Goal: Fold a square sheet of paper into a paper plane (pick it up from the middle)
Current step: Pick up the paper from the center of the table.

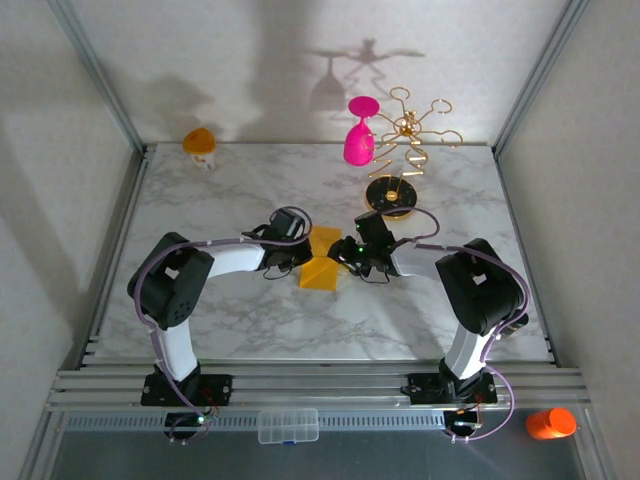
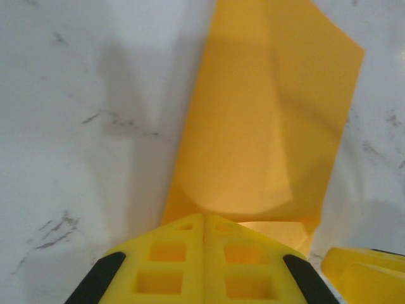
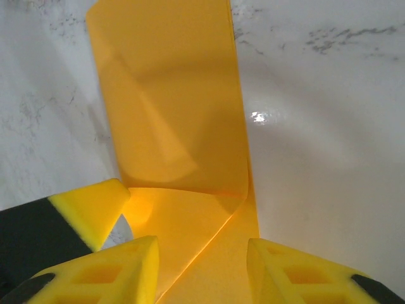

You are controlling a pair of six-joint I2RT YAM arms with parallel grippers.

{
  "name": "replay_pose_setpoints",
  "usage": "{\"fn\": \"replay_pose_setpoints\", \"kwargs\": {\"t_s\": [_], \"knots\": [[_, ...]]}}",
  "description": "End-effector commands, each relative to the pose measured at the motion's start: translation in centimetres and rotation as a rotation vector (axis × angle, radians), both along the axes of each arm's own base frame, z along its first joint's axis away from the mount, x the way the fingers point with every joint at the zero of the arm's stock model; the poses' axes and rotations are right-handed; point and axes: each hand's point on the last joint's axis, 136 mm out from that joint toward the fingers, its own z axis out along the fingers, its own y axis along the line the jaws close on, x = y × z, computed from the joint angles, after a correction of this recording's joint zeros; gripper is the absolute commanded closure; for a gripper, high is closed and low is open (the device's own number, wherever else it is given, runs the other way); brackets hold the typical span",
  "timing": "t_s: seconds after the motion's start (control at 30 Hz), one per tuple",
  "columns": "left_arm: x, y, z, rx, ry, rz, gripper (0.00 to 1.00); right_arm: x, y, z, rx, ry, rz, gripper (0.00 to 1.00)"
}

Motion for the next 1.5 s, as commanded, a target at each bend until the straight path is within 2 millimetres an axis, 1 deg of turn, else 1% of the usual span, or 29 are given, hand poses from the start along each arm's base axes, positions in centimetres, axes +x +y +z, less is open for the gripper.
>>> {"fn": "replay_pose_setpoints", "kwargs": {"t_s": [0.0,0.03,0.23,0.4,0.6,1.0,1.1,1.23,1.47], "knots": [[-0.4,1.5,-1.9,0.026,0.044,0.08,0.97,0.0,0.5,0.5,0.039,0.031,-0.049,0.6],[-0.6,1.7,-2.0,0.024,0.051,0.092,0.97,-0.1,0.6,0.4,0.038,0.041,-0.059,0.62],[-1.2,2.7,-3.0,0.063,0.069,0.121,0.97,0.2,1.4,0.1,0.038,0.058,-0.062,0.64],[-1.4,2.7,-3.3,0.06,0.074,0.125,0.97,0.4,2.1,0.2,0.043,0.062,-0.053,0.64],[-1.5,2.5,-3.5,0.049,0.079,0.117,0.97,0.6,2.4,-0.2,0.033,0.069,-0.043,0.64],[-1.6,2.6,-3.9,0.055,0.086,0.119,0.97,0.4,1.4,-1.1,-0.021,0.09,-0.074,0.6],[-1.6,2.5,-3.9,0.051,0.086,0.118,0.97,0.4,1.8,-1.1,-0.005,0.091,-0.056,0.6],[-1.6,2.5,-3.9,0.05,0.088,0.117,0.98,0.4,2.7,-0.9,0.024,0.085,-0.024,0.63],[-1.6,2.5,-3.9,0.048,0.087,0.118,0.98,0.3,3.7,-0.4,0.051,0.075,0.02,0.66]]}}
